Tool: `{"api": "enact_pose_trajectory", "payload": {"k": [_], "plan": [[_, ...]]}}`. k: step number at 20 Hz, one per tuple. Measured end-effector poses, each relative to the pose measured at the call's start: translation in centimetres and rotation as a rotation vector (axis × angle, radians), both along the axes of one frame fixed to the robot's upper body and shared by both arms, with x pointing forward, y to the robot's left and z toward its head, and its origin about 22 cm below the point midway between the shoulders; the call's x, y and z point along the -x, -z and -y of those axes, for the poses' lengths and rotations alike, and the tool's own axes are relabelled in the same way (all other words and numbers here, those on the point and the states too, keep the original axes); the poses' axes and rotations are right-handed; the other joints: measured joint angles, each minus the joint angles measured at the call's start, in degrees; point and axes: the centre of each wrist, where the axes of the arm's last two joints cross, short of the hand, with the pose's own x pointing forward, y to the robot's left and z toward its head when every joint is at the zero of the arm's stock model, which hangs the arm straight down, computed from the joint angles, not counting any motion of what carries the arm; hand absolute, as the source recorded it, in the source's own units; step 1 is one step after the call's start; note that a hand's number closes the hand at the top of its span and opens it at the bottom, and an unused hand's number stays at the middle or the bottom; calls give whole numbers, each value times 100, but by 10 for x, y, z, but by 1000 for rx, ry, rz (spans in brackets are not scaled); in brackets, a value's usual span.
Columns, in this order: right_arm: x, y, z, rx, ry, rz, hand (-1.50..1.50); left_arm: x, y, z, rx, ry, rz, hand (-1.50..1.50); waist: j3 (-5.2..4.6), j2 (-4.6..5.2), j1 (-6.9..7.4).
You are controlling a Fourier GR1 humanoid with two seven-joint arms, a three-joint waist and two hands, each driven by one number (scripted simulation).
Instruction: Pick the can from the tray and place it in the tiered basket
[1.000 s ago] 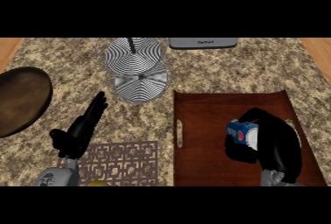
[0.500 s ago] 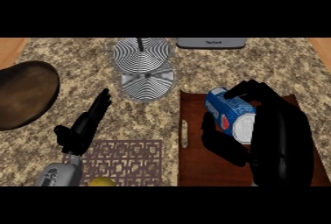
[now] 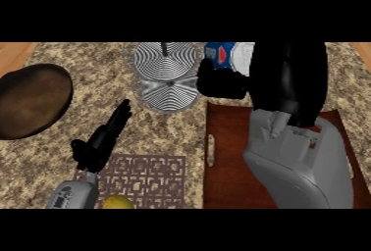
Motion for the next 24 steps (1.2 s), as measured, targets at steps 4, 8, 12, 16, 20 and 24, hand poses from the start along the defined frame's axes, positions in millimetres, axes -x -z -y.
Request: {"api": "enact_pose_trajectory", "payload": {"k": [4, 8, 12, 16, 20, 24], "plan": [[-34, -22, -14, -13, 9, -29, 150, 0, -2, -1, 0, 14, 0, 0, 0, 19, 76], [-66, -28, -28, -13, 8, -95, 150, -3, -6, 0, -1, 22, 7, 0, 1, 38, 109], [-94, -32, -42, -17, 1, -151, 150, -5, -3, 6, 5, 29, 9, 0, 1, 61, 132], [-119, -21, -50, -42, 2, -187, 150, -6, -6, 14, 3, 35, 13, 0, 2, 79, 186], [-135, -16, -59, -69, 7, -204, 150, -10, -10, 11, 4, 39, 19, 0, 1, 94, 218], [-146, -15, -59, -141, 14, -204, 150, -11, -10, 14, 1, 51, 18, 0, 19, 78, 258]]}}
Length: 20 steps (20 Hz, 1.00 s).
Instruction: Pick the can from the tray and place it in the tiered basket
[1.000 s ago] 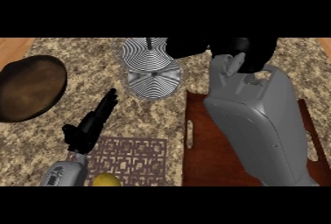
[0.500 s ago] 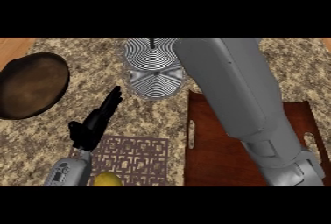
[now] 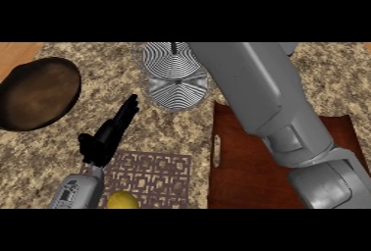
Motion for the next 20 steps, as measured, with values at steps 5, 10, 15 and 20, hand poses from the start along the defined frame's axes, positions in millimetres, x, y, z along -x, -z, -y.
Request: {"api": "enact_pose_trajectory", "payload": {"k": [5, 10, 15, 20], "plan": [[-9, 0, 2, -115, 6, -8, 150, 2, 0, 0, -3, 11, 5, 0, 10, -7, 34], [-17, 4, 13, -338, 60, -99, -150, 2, -1, 5, 3, 28, 5, 0, 16, -7, 100], [-19, 8, 9, -485, 84, -101, -150, 4, -3, 4, 0, 24, 7, 0, 10, -8, 112], [-17, 5, -2, -493, 141, 16, -150, 4, -1, -3, -1, -1, 1, 0, -4, -20, -32]]}}
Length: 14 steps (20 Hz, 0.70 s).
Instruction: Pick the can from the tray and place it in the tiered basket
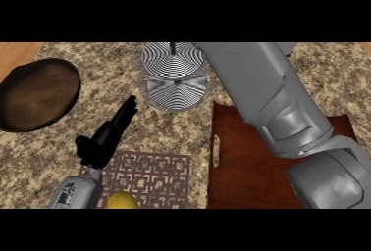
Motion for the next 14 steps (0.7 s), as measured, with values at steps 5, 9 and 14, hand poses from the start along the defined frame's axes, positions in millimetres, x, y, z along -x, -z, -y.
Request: {"api": "enact_pose_trajectory", "payload": {"k": [5, 9, 14], "plan": [[-5, 1, 6, 99, 169, 101, -150, 8, 10, -9, 3, -42, -14, 0, -13, -57, -238], [-10, -1, 21, 136, 282, 187, -150, 15, 17, -17, 3, -84, -32, 0, -8, -131, -449], [-11, -8, 45, 92, 356, 290, -150, 21, 19, -29, 4, -133, -44, 0, 6, -234, -719]]}}
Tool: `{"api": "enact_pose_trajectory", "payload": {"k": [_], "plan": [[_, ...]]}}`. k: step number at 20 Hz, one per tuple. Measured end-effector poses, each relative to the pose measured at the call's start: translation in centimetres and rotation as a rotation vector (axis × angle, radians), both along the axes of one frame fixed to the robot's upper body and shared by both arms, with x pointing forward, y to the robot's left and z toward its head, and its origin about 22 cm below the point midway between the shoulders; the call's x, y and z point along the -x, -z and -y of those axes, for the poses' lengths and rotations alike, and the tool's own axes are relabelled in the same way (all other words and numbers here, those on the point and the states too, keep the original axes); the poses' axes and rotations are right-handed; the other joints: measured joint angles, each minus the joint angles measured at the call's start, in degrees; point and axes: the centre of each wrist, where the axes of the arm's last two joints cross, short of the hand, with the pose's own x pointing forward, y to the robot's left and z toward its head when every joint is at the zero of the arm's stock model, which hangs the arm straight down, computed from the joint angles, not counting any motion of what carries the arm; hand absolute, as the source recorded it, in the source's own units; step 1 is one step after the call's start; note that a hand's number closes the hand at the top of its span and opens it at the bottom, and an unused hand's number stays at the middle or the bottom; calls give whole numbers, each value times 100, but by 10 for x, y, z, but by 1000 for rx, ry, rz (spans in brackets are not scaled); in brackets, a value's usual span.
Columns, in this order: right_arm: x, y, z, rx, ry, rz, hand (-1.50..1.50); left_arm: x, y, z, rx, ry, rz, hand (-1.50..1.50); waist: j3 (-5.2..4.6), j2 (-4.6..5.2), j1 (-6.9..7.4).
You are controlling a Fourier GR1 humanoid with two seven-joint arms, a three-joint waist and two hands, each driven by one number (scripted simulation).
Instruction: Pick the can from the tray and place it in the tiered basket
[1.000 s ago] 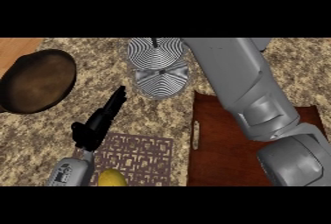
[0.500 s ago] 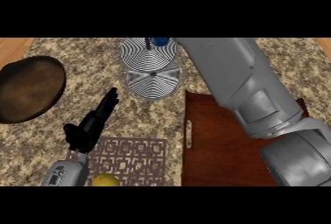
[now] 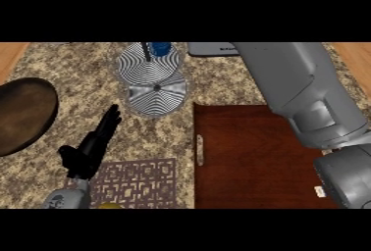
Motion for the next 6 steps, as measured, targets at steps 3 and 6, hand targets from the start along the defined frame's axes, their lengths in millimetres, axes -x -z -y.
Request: {"api": "enact_pose_trajectory", "payload": {"k": [3, 6], "plan": [[1, -3, 18, -31, 20, 41, -150, 5, 2, -6, 2, -25, -13, 0, 7, -62, -150], [3, 4, 36, -46, 28, 53, -150, 9, 3, -12, 3, -54, -22, 0, 14, -122, -319]]}}
